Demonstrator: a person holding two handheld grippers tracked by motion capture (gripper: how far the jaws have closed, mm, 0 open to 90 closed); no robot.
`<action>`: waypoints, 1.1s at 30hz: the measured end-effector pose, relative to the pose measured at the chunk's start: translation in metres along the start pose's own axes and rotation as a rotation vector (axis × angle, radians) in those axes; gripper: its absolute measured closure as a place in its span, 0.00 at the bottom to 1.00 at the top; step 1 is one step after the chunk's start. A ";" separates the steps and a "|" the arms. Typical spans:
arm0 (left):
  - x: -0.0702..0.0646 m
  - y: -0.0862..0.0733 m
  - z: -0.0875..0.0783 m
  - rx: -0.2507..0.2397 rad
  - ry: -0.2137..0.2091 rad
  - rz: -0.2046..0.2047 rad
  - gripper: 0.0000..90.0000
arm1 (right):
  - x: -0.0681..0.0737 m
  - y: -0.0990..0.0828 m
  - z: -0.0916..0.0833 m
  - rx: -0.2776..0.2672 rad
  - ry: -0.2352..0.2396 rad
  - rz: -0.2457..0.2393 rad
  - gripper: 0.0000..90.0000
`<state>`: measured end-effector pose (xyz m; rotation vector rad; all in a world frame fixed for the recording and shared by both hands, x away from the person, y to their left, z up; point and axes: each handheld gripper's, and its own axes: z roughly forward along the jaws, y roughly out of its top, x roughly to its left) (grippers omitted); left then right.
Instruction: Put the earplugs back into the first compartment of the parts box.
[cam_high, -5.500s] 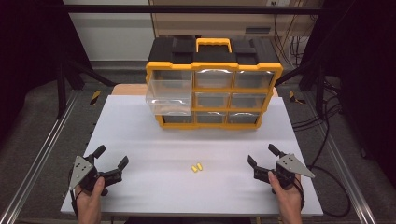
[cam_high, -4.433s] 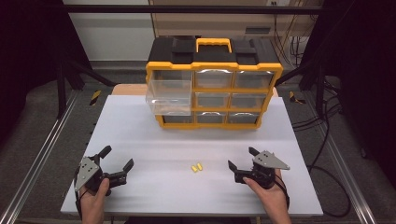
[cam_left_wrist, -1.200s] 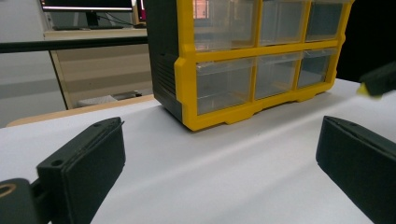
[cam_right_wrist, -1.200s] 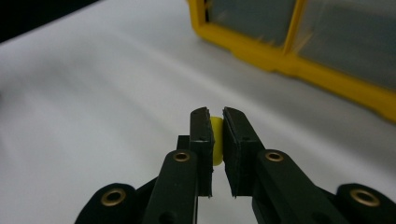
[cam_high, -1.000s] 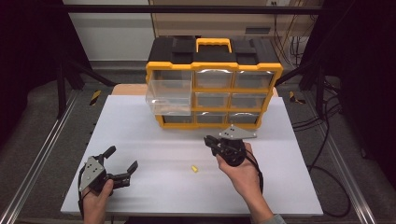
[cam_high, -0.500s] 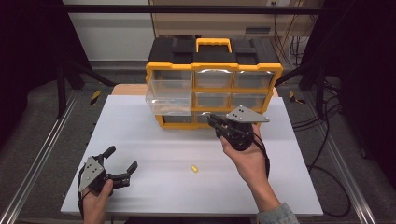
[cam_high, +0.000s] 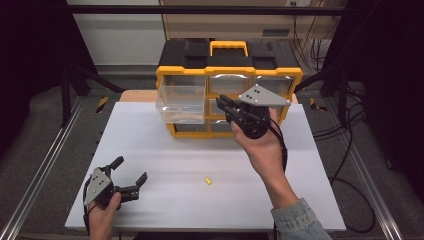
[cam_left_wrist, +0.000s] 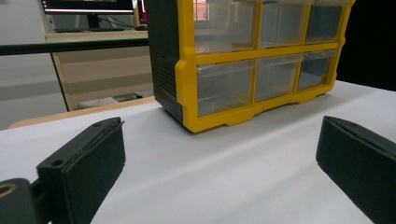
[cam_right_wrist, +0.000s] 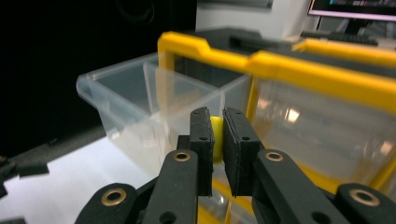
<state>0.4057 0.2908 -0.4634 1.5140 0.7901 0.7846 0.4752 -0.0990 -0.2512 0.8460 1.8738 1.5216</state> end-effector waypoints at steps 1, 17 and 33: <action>0.000 0.000 0.000 0.000 0.000 0.000 0.01 | 0.000 0.003 0.001 -0.009 0.004 0.003 0.92; 0.000 0.000 0.000 0.002 -0.001 0.001 0.01 | 0.016 0.034 0.035 -0.044 0.072 0.023 0.91; 0.001 0.000 0.000 0.000 -0.001 -0.003 0.01 | 0.030 0.051 0.054 0.005 0.094 -0.035 0.69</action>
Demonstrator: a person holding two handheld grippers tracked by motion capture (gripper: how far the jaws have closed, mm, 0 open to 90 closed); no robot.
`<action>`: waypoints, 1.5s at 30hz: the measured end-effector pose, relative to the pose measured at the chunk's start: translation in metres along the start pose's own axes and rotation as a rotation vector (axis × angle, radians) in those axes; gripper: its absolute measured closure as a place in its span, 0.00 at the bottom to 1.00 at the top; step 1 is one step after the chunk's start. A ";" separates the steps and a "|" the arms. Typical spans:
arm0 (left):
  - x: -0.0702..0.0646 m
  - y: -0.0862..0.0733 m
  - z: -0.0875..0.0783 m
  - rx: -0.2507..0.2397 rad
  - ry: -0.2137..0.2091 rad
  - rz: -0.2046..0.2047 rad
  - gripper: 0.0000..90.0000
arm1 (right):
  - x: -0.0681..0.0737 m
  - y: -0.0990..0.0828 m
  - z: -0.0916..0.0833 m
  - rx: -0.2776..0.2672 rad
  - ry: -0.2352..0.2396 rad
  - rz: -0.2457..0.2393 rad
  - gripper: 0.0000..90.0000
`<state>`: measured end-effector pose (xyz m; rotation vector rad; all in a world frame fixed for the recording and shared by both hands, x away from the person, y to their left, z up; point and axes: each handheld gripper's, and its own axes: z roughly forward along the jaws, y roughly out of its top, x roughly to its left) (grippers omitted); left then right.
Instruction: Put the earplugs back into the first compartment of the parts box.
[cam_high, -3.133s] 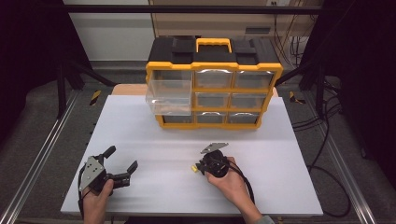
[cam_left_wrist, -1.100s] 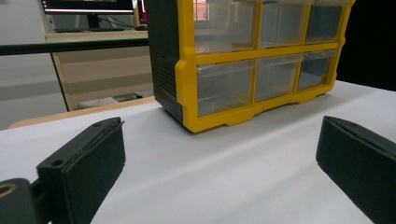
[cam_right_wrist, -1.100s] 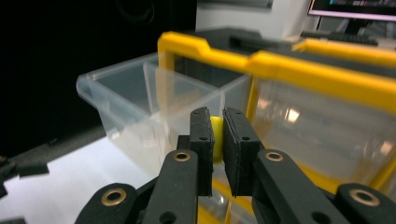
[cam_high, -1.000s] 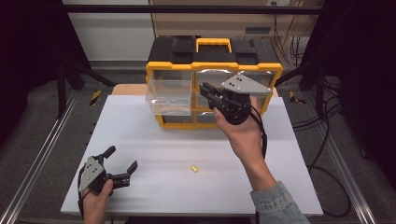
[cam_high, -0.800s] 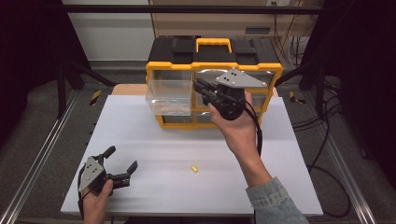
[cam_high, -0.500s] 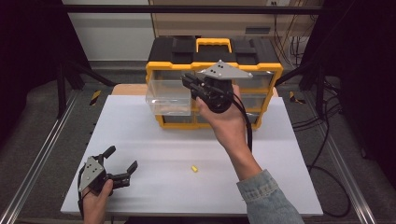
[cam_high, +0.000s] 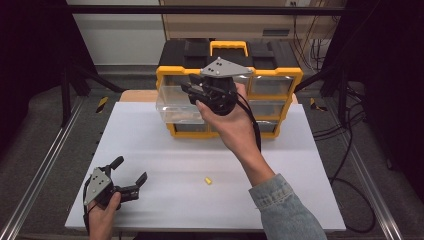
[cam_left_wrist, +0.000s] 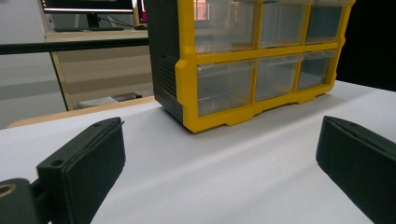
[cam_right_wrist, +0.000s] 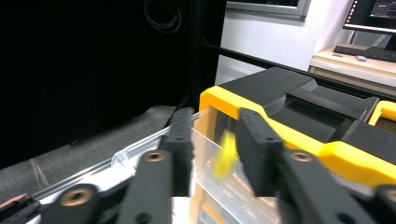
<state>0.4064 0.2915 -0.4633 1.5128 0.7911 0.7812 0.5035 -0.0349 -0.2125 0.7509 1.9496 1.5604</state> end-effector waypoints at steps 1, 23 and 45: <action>0.000 0.000 0.000 -0.001 -0.001 -0.001 0.01 | 0.000 0.000 -0.001 0.000 0.002 -0.001 0.68; 0.000 0.000 0.000 -0.001 0.002 0.004 0.01 | 0.001 -0.047 -0.044 0.031 -0.054 -0.037 0.11; 0.000 -0.001 -0.001 0.000 -0.002 0.002 0.01 | -0.005 -0.121 -0.052 0.168 -0.068 0.062 0.10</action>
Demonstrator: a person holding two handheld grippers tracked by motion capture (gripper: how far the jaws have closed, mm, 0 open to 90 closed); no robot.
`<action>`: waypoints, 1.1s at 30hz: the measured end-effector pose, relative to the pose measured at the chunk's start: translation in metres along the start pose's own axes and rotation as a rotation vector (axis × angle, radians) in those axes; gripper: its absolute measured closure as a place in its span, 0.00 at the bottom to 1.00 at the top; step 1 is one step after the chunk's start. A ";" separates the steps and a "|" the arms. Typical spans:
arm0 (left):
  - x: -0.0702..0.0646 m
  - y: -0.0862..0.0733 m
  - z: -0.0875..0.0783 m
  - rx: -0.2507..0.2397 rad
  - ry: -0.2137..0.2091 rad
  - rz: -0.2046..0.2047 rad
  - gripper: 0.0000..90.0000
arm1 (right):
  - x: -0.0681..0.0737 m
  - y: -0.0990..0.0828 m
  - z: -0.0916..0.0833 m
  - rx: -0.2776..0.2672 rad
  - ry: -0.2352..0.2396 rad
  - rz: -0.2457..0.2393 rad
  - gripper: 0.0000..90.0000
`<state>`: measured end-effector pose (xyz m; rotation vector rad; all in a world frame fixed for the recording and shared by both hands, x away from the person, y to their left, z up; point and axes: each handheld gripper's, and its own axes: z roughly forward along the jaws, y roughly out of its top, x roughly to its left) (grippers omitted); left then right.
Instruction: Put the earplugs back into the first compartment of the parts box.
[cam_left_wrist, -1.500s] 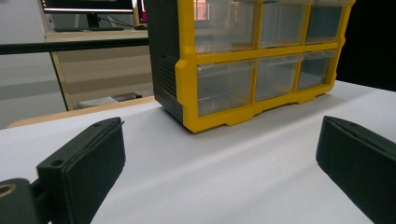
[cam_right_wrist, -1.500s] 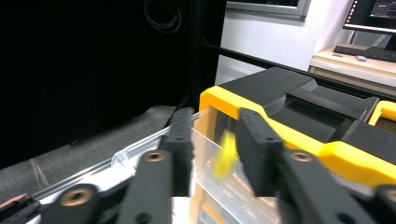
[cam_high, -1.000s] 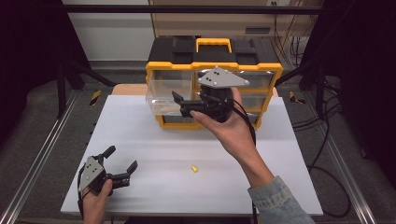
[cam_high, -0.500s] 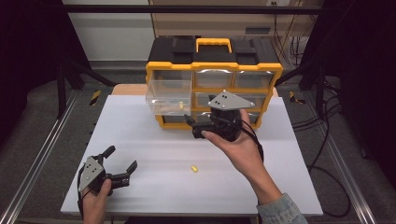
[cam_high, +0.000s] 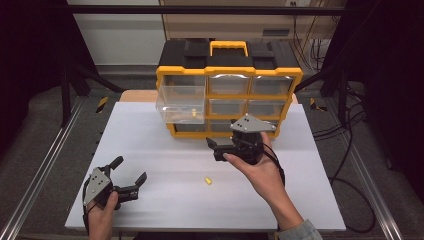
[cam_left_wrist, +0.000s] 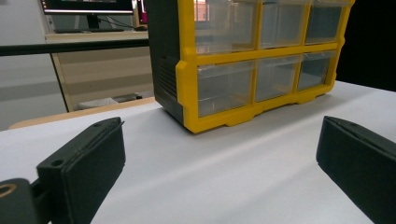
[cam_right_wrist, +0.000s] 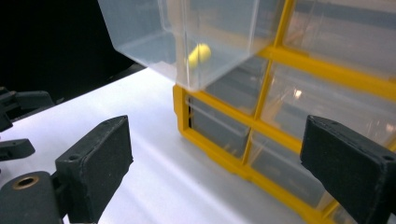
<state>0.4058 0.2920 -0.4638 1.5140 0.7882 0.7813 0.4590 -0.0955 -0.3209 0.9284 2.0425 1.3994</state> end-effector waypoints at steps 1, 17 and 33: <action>0.000 0.000 0.000 0.003 0.001 0.001 0.01 | 0.000 -0.003 0.000 0.004 0.003 0.006 0.11; 0.000 0.001 0.000 -0.003 0.000 0.002 0.01 | 0.000 -0.064 0.006 0.126 0.005 0.061 0.12; -0.001 0.001 0.000 -0.005 -0.004 0.005 0.01 | 0.019 -0.102 0.029 0.252 0.048 0.073 0.14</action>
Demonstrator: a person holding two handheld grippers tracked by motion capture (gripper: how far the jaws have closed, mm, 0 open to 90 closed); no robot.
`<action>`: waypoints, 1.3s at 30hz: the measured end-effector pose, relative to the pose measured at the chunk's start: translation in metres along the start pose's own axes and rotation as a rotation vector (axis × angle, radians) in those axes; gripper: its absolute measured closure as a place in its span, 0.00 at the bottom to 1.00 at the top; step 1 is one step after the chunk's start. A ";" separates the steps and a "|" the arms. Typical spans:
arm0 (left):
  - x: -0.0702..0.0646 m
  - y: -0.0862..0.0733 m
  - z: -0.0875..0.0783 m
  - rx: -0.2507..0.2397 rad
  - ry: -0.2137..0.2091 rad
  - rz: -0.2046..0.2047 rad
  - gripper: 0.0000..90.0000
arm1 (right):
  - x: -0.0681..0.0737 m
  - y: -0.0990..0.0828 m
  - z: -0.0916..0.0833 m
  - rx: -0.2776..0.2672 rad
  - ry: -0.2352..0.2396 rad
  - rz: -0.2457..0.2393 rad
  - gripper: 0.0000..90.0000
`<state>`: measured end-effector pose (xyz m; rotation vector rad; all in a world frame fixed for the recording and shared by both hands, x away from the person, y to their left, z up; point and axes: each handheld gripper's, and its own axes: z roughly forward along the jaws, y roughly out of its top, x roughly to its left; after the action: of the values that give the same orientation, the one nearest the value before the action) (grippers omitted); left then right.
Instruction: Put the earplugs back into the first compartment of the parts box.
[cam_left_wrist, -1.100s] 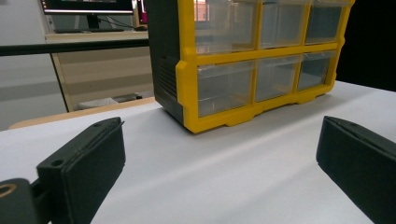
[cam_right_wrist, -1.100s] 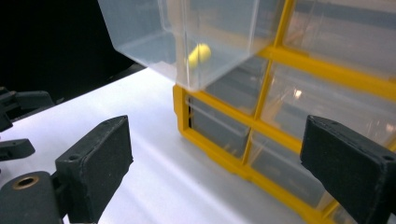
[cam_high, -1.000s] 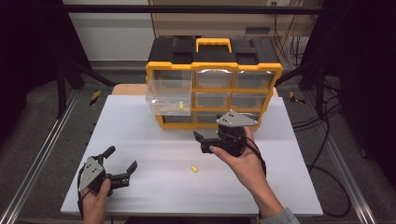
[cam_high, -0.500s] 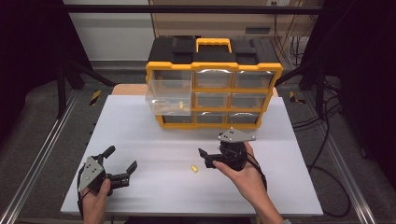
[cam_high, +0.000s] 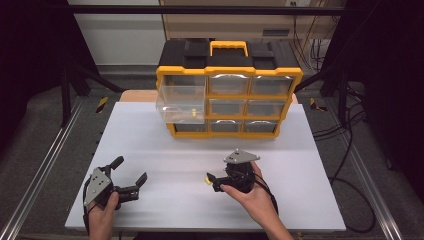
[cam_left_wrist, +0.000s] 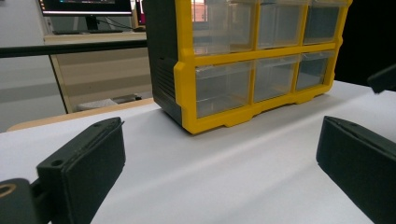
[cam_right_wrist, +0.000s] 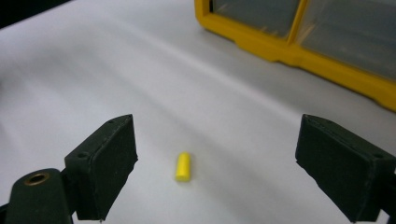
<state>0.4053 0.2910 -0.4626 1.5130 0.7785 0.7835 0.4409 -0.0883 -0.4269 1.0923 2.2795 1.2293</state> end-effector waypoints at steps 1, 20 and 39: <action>0.000 0.000 0.000 0.001 0.000 0.000 0.01 | 0.001 -0.002 0.002 0.014 0.000 -0.002 0.14; -0.001 0.000 0.001 0.005 -0.003 0.003 0.01 | 0.009 -0.017 0.038 0.149 0.077 -0.004 0.68; 0.000 0.000 0.001 0.007 -0.003 0.000 0.01 | 0.010 -0.018 0.048 0.188 0.077 -0.065 0.91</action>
<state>0.4061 0.2902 -0.4632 1.5197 0.7798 0.7786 0.4549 -0.0599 -0.4689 1.0398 2.5107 1.0670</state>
